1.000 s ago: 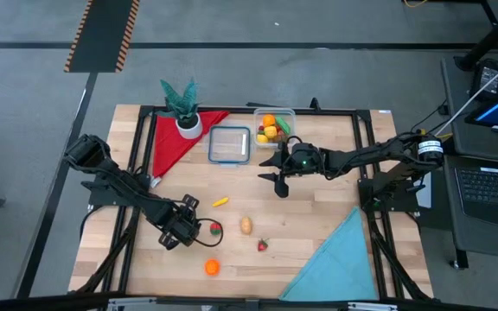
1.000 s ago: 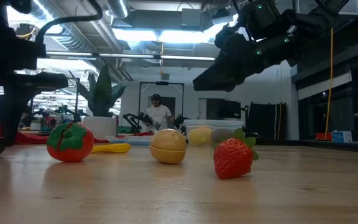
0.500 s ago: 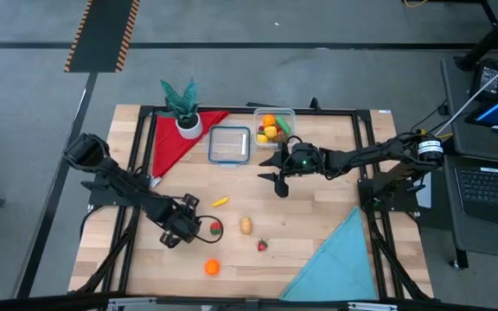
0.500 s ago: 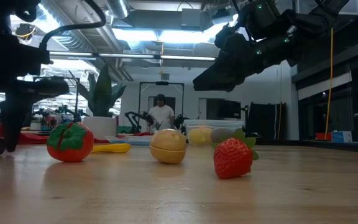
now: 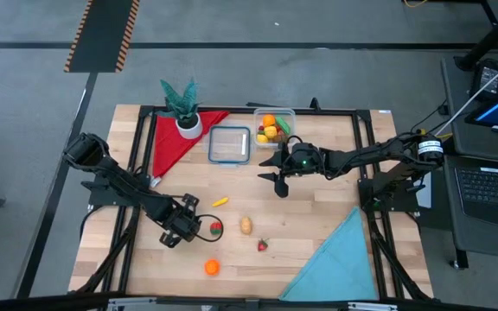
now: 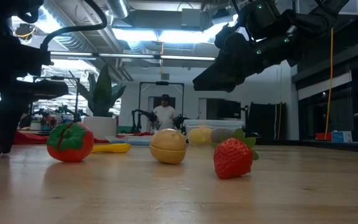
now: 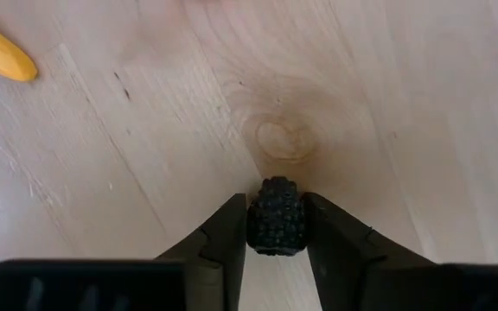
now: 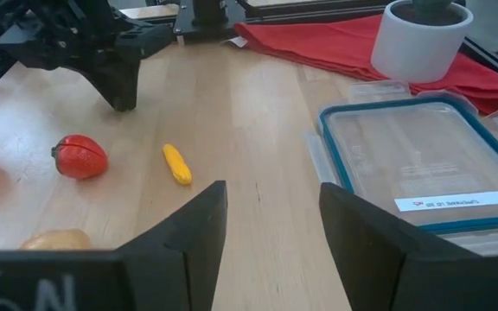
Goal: Pick and placing Produce into tupperware
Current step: Put the blackberry into the transparent bin
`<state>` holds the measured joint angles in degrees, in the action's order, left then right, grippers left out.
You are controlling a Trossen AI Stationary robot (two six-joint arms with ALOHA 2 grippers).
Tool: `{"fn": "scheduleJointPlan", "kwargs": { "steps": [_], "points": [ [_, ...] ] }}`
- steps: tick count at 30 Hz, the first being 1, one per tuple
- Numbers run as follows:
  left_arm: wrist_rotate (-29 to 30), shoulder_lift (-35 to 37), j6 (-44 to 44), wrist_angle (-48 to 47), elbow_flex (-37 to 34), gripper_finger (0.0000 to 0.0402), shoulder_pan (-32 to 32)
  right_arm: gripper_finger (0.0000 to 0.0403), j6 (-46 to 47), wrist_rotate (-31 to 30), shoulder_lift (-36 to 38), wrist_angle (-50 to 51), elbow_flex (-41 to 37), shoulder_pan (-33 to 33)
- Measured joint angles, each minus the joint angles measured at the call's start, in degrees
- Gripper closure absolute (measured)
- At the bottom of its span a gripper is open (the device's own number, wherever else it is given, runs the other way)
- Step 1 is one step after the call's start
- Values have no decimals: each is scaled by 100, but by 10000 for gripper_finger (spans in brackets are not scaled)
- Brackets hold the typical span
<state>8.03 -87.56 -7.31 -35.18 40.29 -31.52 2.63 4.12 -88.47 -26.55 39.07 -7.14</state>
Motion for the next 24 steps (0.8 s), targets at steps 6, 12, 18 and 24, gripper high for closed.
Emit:
{"fn": "scheduleJointPlan", "kwargs": {
  "steps": [6, 12, 18, 24],
  "points": [
    [6, -6, -181, -11, -2, 305, 9, 214, 0, 2, 0, 8, 0, 0],
    [-49, -8, -598, -14, -7, 293, 116, 214, 14, 2, 0, 15, -2, 0],
    [-61, 139, -732, 18, -17, 318, 169, 214, 27, 2, 0, 21, -2, 0],
    [456, 451, -772, 283, 52, 310, 189, 214, 31, 0, 0, 100, -2, 0]
  ]
}}
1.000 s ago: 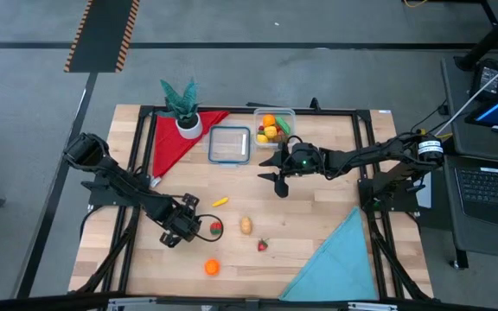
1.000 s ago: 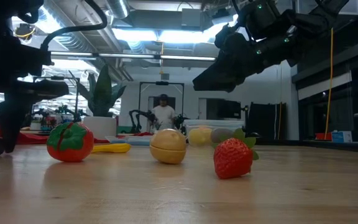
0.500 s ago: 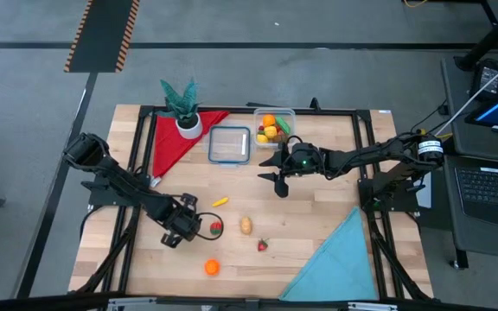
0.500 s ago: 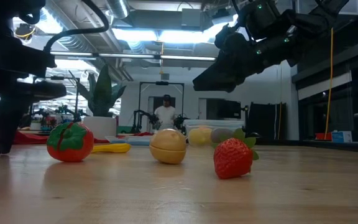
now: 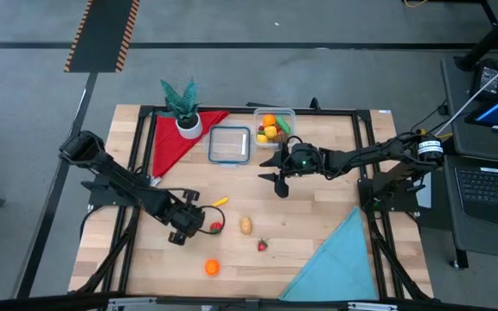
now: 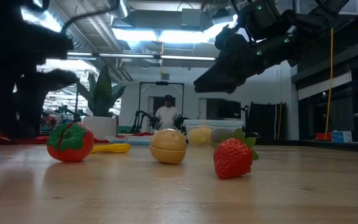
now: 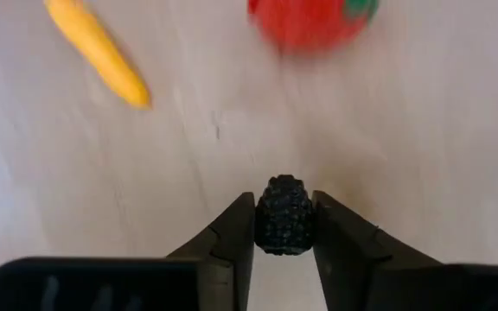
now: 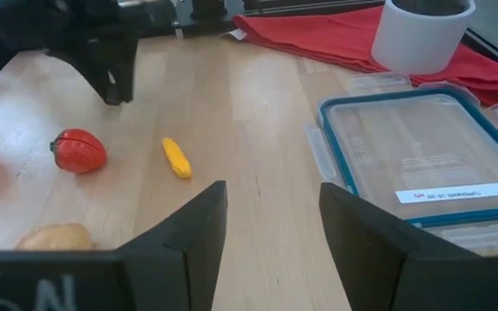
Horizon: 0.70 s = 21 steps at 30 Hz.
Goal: Pick and placing Produce into tupperware
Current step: Put the blackberry into the transparent bin
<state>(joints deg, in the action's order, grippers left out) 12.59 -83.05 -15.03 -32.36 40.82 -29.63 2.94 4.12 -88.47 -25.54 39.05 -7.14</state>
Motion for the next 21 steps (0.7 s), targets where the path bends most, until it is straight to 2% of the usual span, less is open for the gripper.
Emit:
{"fn": "scheduleJointPlan", "kwargs": {
  "steps": [9, 13, 18, 21],
  "points": [
    [462, 922, 366, 642, 2, 319, 431, 214, 123, 2, 0, 88, -4, -2],
    [586, 1381, 805, 1403, -94, 319, 826, 214, 105, 8, 2, 119, -4, -2],
    [279, 1819, 1343, 2655, -545, 308, 1461, 215, -36, 185, 2, 142, -4, 0],
    [-72, 1943, 1445, 3489, -854, 315, 1896, 215, -170, 201, 2, 142, -4, 0]
  ]
}}
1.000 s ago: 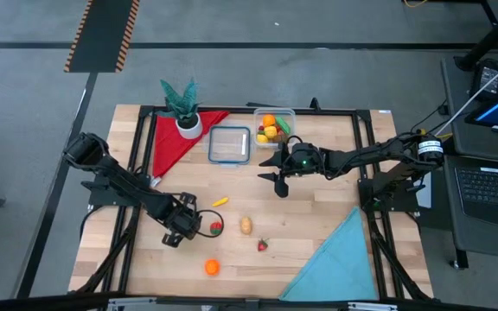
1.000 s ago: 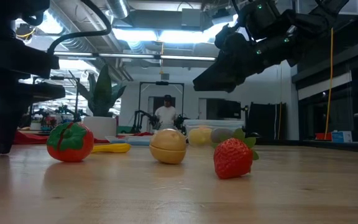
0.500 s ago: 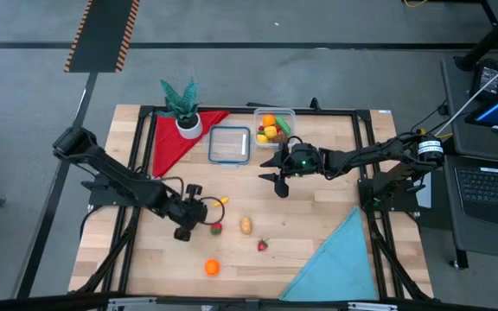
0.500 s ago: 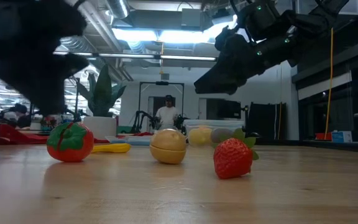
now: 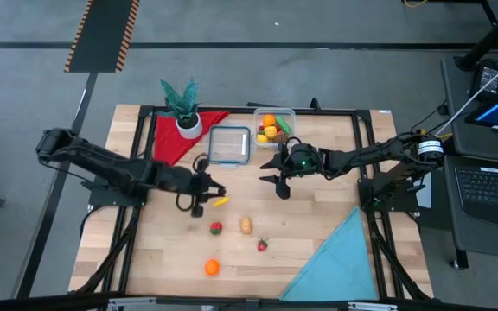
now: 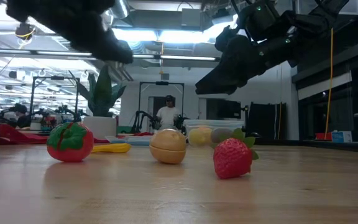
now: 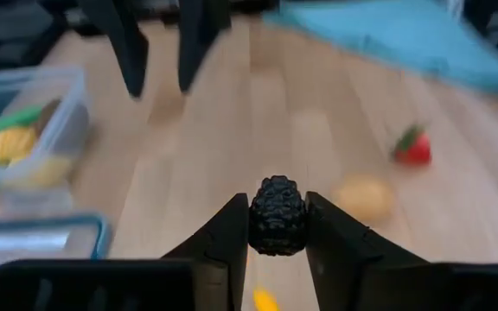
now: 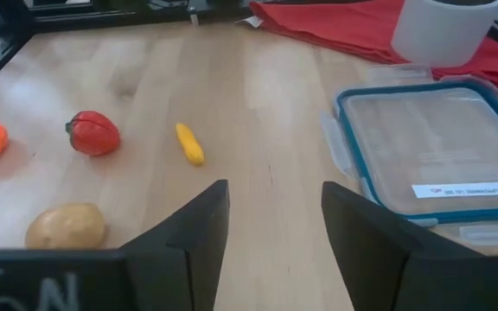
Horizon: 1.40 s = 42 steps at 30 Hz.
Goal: Pick and placing Produce into tupperware
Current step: Put the blackberry into the transparent bin
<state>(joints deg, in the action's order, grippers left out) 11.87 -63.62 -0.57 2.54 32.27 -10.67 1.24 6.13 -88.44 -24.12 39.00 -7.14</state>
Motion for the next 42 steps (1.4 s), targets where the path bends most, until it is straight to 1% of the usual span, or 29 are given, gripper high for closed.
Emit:
{"fn": "scheduleJointPlan", "kwargs": {
  "steps": [5, 8, 11, 17, 22, 25, 28, 30, 33, 40, 42],
  "points": [
    [-957, -43, 71, 1633, -518, 319, 670, 215, -20, 0, 0, 0, 0, -1],
    [-1285, -56, 16, 2196, -748, 311, 977, 215, -27, -4, 0, 11, 0, 0],
    [-1320, -54, -102, 2364, -824, 305, 1207, 215, -61, -4, -28, 35, 0, -4],
    [-1468, -56, -228, 2464, -868, 319, 1447, 215, -1503, -77, -28, -151, 0, 11],
    [-1464, -56, -230, 2548, -868, 317, 1609, 213, -2127, -758, -28, -547, 9, 151],
    [-1462, -56, -228, 2554, -868, 307, 1701, 203, -2415, -865, -28, -545, 101, 180],
    [-1543, -111, -229, 2683, -868, 310, 1823, 187, -2606, -868, -31, -547, 220, 182],
    [-1798, -245, -235, 2937, -868, 318, 1923, 176, -2978, -875, -31, -563, 296, 184],
    [-2141, -574, -368, 3553, -866, 319, 2067, 165, -3501, -877, -31, -658, 412, 200],
    [-2475, -1436, -795, 4606, -868, 305, 2423, 163, -4484, -886, -31, -757, 525, 366],
    [-2582, -1638, -907, 4952, -868, 307, 2529, 163, -4721, -991, -31, -765, 525, 435]
  ]
}}
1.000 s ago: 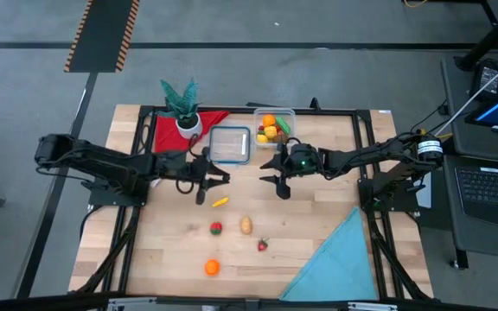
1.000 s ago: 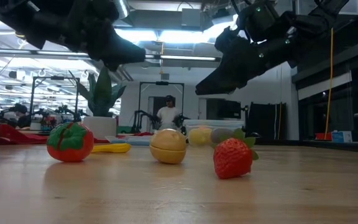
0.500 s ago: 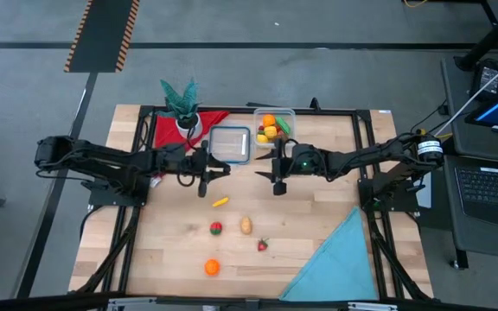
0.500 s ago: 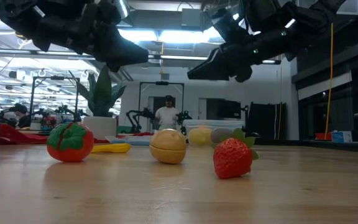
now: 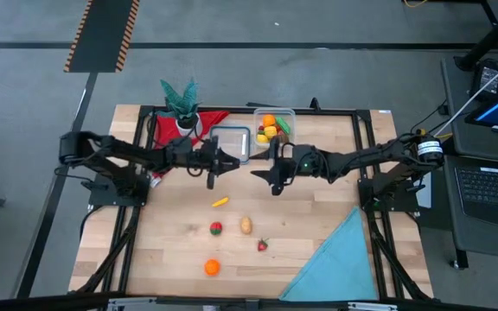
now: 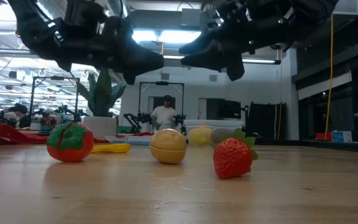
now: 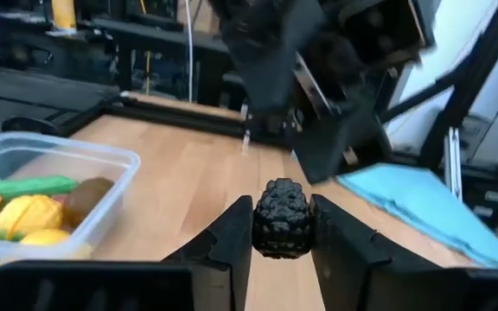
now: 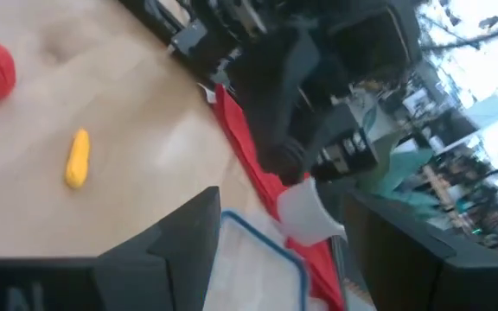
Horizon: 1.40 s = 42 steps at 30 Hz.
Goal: Pick and placing Produce into tupperware
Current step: Put the blackberry into the transparent bin
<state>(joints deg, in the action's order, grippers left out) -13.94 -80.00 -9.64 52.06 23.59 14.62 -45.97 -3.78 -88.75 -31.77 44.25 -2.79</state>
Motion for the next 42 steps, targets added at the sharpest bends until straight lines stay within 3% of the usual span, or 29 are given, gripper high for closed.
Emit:
{"fn": "scheduleJointPlan", "kwargs": {
  "steps": [5, 14, 21, 29, 36, 42],
  "points": [
    [-343, -338, -239, 746, 46, 319, 195, 163, -554, -310, 0, -29, 0, 123],
    [-675, -839, -347, 757, 588, 303, 226, 163, -675, -375, -7, -201, 0, 122],
    [-858, -1139, -337, 766, 940, 319, 224, 163, -674, -375, -7, -236, 0, 122],
    [-952, -1231, -346, 726, 1096, 302, 224, 163, -667, -375, -7, -267, 0, 122],
    [-954, -1231, -346, 749, 1106, 319, 218, 163, -665, -375, -7, -267, 0, 120],
    [-952, -1231, -335, 756, 1106, 307, 145, 187, -665, -375, -7, -271, 0, 118]
  ]
}}
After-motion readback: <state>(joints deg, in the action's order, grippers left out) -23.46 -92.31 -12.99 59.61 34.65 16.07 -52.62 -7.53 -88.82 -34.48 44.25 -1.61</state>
